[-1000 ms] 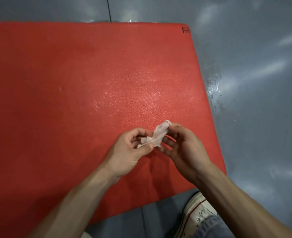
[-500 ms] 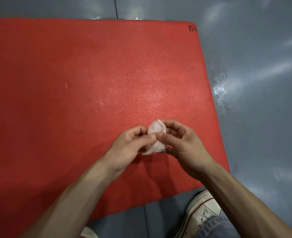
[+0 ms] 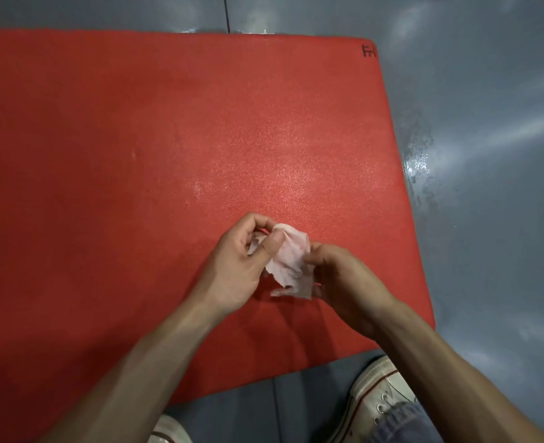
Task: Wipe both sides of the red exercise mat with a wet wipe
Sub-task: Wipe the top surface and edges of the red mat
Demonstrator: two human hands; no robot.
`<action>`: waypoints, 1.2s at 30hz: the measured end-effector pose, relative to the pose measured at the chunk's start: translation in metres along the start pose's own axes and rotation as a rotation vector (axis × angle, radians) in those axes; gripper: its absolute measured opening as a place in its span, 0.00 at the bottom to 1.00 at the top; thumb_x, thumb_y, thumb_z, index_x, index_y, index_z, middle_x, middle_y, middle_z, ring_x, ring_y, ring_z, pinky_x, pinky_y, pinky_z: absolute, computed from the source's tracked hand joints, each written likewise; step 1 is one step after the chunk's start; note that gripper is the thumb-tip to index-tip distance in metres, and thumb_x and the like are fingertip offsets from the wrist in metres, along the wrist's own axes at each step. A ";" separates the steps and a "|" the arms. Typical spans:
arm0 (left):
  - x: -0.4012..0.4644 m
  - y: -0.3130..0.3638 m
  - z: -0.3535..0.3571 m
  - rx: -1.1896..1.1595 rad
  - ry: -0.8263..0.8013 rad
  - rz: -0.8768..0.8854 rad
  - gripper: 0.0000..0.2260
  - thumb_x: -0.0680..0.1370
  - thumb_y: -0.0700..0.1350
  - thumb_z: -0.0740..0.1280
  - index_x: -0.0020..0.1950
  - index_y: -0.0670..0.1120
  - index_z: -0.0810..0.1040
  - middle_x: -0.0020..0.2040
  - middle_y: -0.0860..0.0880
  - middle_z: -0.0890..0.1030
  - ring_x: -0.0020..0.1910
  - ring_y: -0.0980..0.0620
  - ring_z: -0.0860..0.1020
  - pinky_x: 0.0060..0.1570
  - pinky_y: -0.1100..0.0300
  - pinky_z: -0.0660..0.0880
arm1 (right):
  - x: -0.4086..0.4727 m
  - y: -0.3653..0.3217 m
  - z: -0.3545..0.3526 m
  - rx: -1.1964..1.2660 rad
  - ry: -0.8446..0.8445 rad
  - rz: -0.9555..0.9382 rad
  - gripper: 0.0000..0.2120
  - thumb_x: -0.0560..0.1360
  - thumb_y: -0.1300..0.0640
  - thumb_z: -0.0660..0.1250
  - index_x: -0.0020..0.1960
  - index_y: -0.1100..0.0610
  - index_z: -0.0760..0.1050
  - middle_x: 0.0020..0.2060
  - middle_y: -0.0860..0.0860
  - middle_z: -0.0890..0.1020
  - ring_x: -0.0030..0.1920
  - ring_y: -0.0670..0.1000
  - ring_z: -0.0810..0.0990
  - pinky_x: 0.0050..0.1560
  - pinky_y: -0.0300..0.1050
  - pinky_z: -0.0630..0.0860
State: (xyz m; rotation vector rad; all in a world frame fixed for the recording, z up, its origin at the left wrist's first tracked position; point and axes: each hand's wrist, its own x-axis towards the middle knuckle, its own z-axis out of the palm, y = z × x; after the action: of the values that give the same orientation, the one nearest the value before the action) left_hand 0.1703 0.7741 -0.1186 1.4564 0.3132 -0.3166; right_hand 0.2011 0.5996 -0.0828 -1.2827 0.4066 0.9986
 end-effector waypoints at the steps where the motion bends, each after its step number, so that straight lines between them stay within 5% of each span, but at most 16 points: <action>1: 0.000 -0.001 -0.001 -0.009 0.014 0.002 0.07 0.81 0.51 0.69 0.54 0.50 0.79 0.42 0.48 0.80 0.40 0.52 0.78 0.43 0.53 0.76 | -0.001 0.000 0.002 -0.024 0.006 0.000 0.14 0.78 0.65 0.63 0.58 0.75 0.75 0.49 0.66 0.82 0.46 0.65 0.81 0.53 0.66 0.81; 4: 0.000 0.002 -0.002 -0.204 0.100 -0.199 0.18 0.76 0.62 0.72 0.58 0.52 0.81 0.49 0.48 0.85 0.49 0.51 0.82 0.56 0.49 0.78 | -0.002 0.000 0.008 -0.062 0.084 -0.063 0.10 0.80 0.62 0.67 0.56 0.68 0.80 0.44 0.62 0.84 0.37 0.58 0.82 0.43 0.57 0.84; 8: -0.013 0.006 -0.007 -0.352 -0.158 -0.541 0.25 0.76 0.62 0.68 0.60 0.43 0.83 0.57 0.41 0.85 0.53 0.46 0.84 0.60 0.48 0.79 | 0.000 -0.001 0.009 -0.008 0.130 -0.121 0.12 0.81 0.58 0.66 0.57 0.65 0.81 0.49 0.62 0.85 0.45 0.58 0.84 0.49 0.55 0.82; 12: -0.014 0.002 -0.002 -0.343 -0.032 -0.457 0.14 0.79 0.44 0.70 0.61 0.37 0.81 0.51 0.39 0.86 0.48 0.46 0.84 0.55 0.54 0.81 | -0.001 -0.002 0.005 0.013 0.095 -0.083 0.11 0.79 0.61 0.68 0.59 0.65 0.80 0.50 0.61 0.85 0.49 0.57 0.85 0.51 0.54 0.83; 16: -0.008 0.004 -0.001 -0.336 0.151 -0.320 0.05 0.81 0.39 0.68 0.56 0.41 0.78 0.41 0.45 0.86 0.39 0.51 0.85 0.46 0.57 0.81 | 0.000 -0.001 -0.002 0.060 0.256 -0.083 0.16 0.76 0.64 0.70 0.63 0.62 0.77 0.45 0.59 0.85 0.42 0.53 0.85 0.48 0.50 0.82; 22: -0.009 0.005 0.003 -0.160 0.224 -0.058 0.20 0.81 0.39 0.69 0.69 0.56 0.71 0.37 0.48 0.84 0.41 0.51 0.83 0.55 0.55 0.77 | -0.001 0.003 0.000 0.050 0.293 -0.231 0.16 0.79 0.67 0.65 0.62 0.51 0.80 0.39 0.53 0.81 0.39 0.48 0.80 0.46 0.46 0.78; 26: -0.007 0.009 0.001 -0.023 0.130 0.085 0.18 0.84 0.40 0.65 0.70 0.58 0.75 0.47 0.53 0.85 0.51 0.54 0.83 0.59 0.54 0.78 | -0.001 -0.001 0.004 0.038 0.249 -0.249 0.14 0.80 0.66 0.64 0.58 0.54 0.83 0.50 0.51 0.85 0.47 0.48 0.81 0.48 0.45 0.75; 31: -0.004 0.014 -0.004 0.230 -0.094 0.002 0.14 0.80 0.49 0.71 0.66 0.55 0.80 0.63 0.59 0.81 0.63 0.62 0.78 0.63 0.61 0.75 | -0.002 -0.001 -0.002 -0.317 0.191 -0.281 0.16 0.74 0.62 0.75 0.61 0.54 0.81 0.52 0.51 0.86 0.53 0.51 0.84 0.56 0.47 0.79; 33: -0.003 0.015 -0.006 0.443 -0.095 0.019 0.13 0.80 0.47 0.72 0.64 0.56 0.80 0.61 0.57 0.80 0.64 0.60 0.77 0.64 0.63 0.73 | -0.001 -0.001 -0.007 -0.539 0.238 -0.307 0.13 0.75 0.60 0.75 0.58 0.52 0.82 0.48 0.44 0.86 0.49 0.43 0.83 0.52 0.42 0.77; 36: 0.000 0.018 -0.011 0.693 -0.083 0.031 0.05 0.81 0.50 0.68 0.55 0.58 0.83 0.48 0.55 0.79 0.52 0.55 0.77 0.52 0.58 0.70 | -0.001 -0.006 -0.015 -0.684 0.203 -0.270 0.04 0.77 0.57 0.73 0.51 0.52 0.83 0.36 0.45 0.80 0.37 0.43 0.75 0.40 0.40 0.71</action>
State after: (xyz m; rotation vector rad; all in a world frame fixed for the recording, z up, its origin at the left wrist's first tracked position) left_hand 0.1771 0.7866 -0.1027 2.1177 0.1106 -0.4885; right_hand 0.2094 0.5860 -0.0828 -2.0060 0.0272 0.8003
